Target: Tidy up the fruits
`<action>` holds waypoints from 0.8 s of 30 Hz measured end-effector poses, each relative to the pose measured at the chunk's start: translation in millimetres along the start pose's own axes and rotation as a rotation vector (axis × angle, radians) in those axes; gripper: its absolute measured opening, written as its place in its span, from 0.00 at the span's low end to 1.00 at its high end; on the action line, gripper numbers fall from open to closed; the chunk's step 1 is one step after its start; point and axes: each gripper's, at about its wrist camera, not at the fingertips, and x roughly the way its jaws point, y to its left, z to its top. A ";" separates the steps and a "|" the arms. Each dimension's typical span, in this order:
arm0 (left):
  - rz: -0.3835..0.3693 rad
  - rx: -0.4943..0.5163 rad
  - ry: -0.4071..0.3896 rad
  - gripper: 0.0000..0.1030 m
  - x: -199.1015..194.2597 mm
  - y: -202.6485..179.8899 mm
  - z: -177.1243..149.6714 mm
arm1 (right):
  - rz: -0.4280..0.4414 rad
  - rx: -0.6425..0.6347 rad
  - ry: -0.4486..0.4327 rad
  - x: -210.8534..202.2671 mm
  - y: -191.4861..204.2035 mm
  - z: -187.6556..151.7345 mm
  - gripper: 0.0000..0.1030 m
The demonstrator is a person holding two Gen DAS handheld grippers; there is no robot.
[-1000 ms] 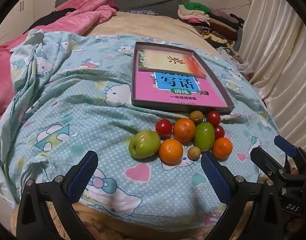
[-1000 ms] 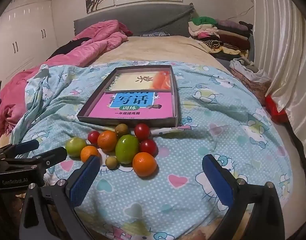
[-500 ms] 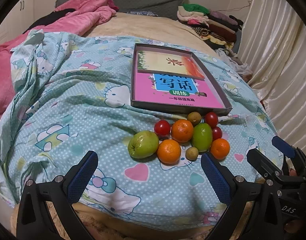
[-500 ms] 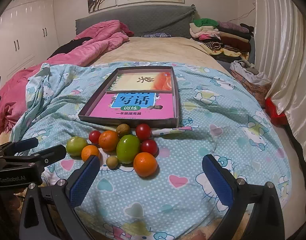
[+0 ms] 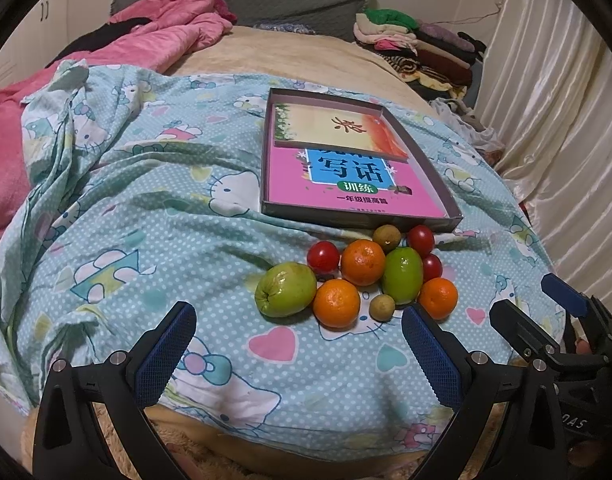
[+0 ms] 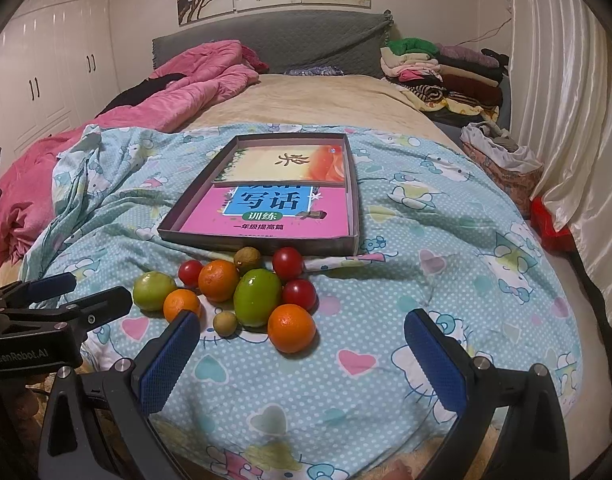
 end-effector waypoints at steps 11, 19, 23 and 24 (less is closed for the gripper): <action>-0.005 0.004 0.000 1.00 -1.7 1.3 -0.1 | 0.001 -0.009 0.007 2.2 0.2 -0.9 1.00; -0.004 0.004 0.001 1.00 -1.7 1.5 -0.1 | 0.000 -0.008 0.008 2.6 1.6 -0.5 1.00; -0.003 0.006 0.000 1.00 -1.9 1.5 -0.1 | 0.000 -0.008 0.008 3.0 1.6 -0.6 1.00; -0.005 0.006 -0.001 1.00 -2.1 1.9 -0.1 | 0.001 -0.009 0.008 3.4 1.6 -0.7 1.00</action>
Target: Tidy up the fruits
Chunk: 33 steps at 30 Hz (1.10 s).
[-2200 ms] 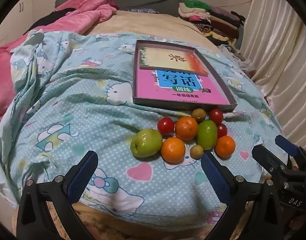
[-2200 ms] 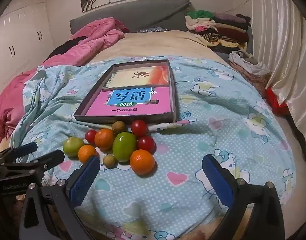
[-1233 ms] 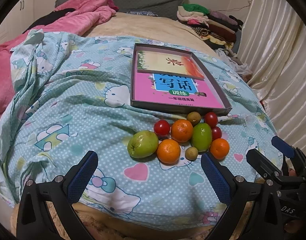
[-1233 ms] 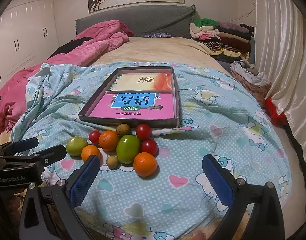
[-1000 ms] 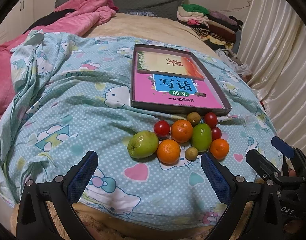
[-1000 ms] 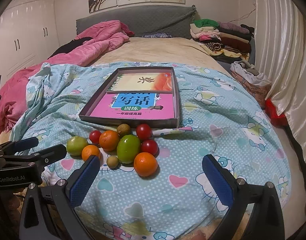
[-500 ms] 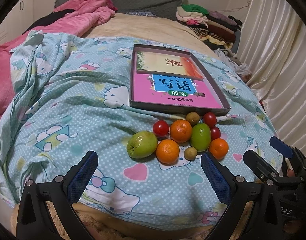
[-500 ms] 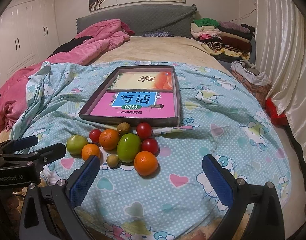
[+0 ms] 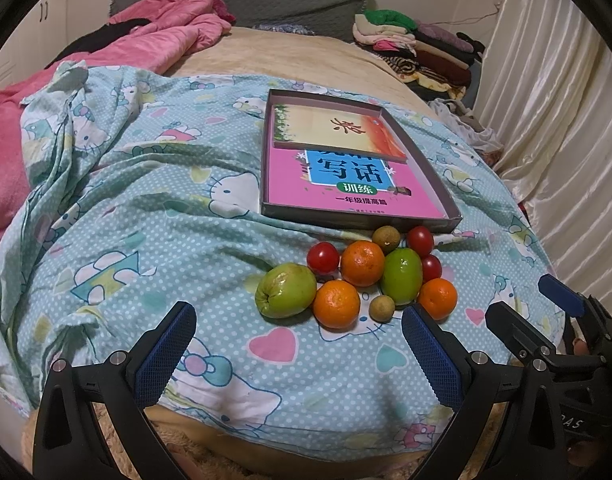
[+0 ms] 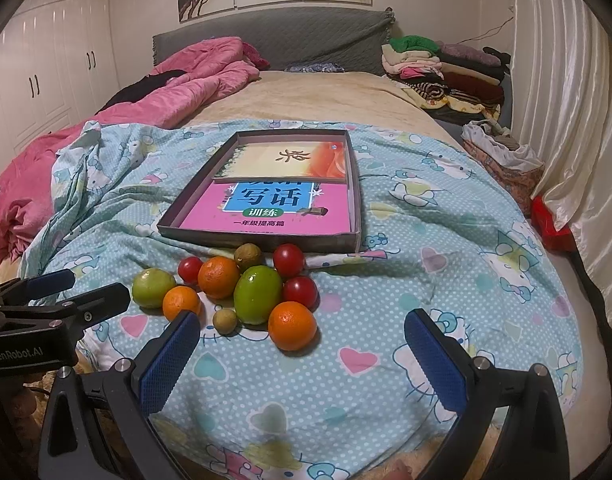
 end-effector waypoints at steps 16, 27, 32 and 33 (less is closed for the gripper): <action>0.002 -0.001 0.003 1.00 -0.1 0.2 0.2 | 0.000 -0.001 0.008 2.3 1.1 -0.1 1.00; 0.017 -0.014 0.016 1.00 6.1 9.6 2.9 | -0.003 0.010 0.040 8.7 -1.5 0.4 1.00; 0.049 -0.010 0.049 1.00 14.9 18.7 4.6 | -0.001 0.010 0.061 13.8 -1.5 0.3 1.00; 0.054 -0.010 0.060 1.00 17.5 21.5 5.3 | 0.000 0.010 0.069 15.8 -1.6 0.6 1.00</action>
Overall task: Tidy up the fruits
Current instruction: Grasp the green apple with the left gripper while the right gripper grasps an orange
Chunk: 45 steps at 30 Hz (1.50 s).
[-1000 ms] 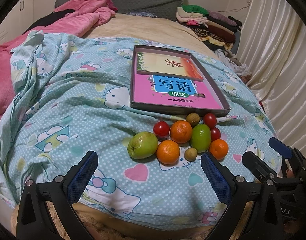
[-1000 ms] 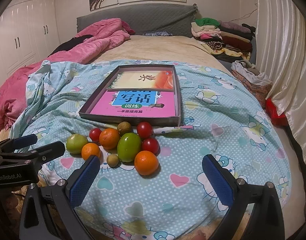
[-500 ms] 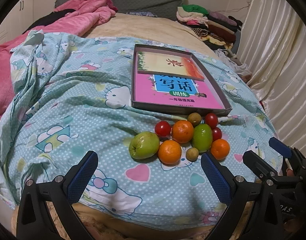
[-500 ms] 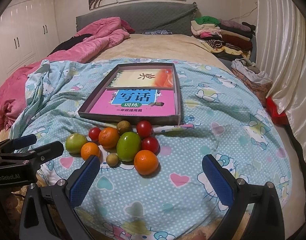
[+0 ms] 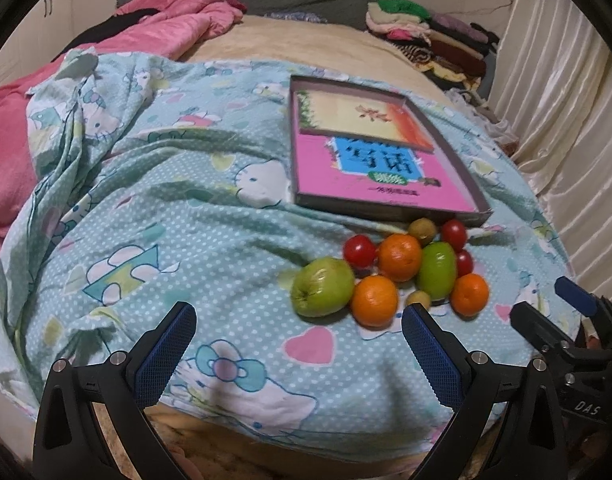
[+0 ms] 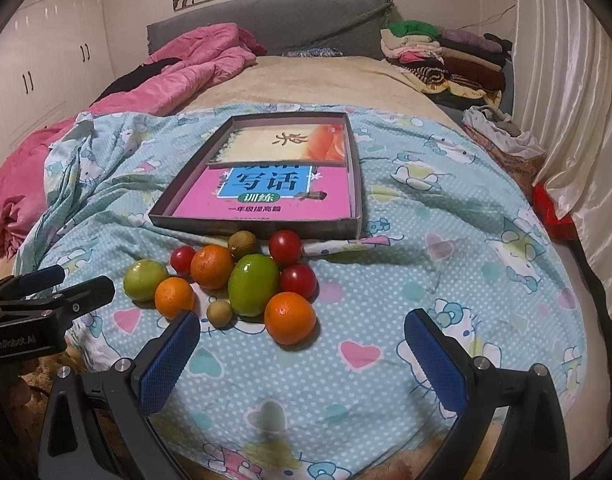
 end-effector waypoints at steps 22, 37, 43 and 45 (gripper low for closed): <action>-0.064 0.145 0.150 0.66 53.0 -2.9 13.6 | 0.054 0.061 0.223 62.6 -8.5 -2.3 0.86; -0.118 0.193 0.160 0.47 67.8 -11.2 23.6 | 0.123 0.037 0.236 80.9 -1.1 -1.2 0.45; -0.124 0.204 0.163 0.43 73.3 -12.9 25.4 | 0.146 0.053 0.222 85.4 -5.7 -1.4 0.39; -0.134 0.195 0.162 0.43 72.9 -11.3 25.8 | 0.150 0.058 0.213 83.5 -6.4 -1.0 0.39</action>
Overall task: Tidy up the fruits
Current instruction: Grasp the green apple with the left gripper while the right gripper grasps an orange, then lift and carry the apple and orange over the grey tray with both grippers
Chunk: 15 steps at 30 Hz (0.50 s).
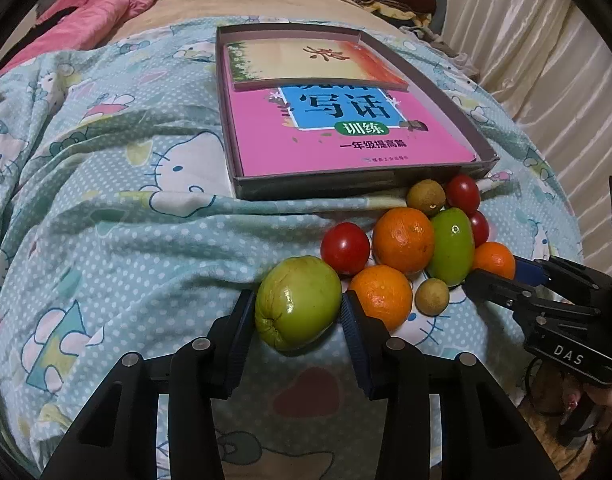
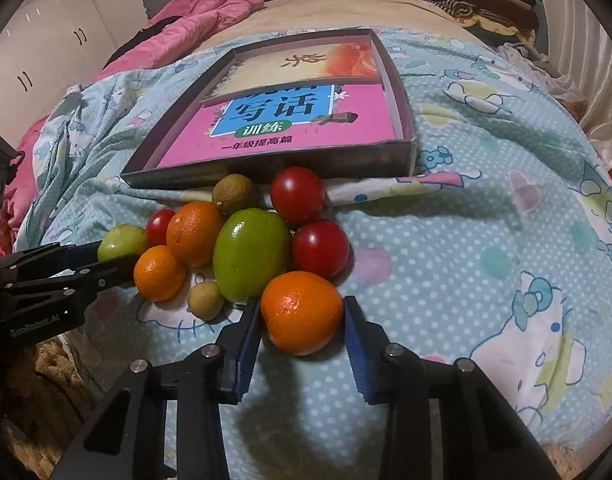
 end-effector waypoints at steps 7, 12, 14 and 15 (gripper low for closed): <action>-0.026 -0.013 -0.050 0.43 -17.4 0.1 -0.6 | 0.044 0.009 -0.114 -28.4 -3.2 0.9 0.38; -0.024 -0.047 -0.083 0.43 -33.7 0.1 2.2 | 0.047 -0.017 -0.179 -43.1 -0.3 7.3 0.38; -0.025 -0.059 -0.106 0.43 -39.8 -0.2 5.9 | 0.045 -0.022 -0.199 -46.1 -0.5 12.8 0.38; -0.025 -0.065 -0.115 0.43 -41.8 -0.7 8.6 | 0.043 -0.023 -0.205 -46.7 -1.0 15.7 0.38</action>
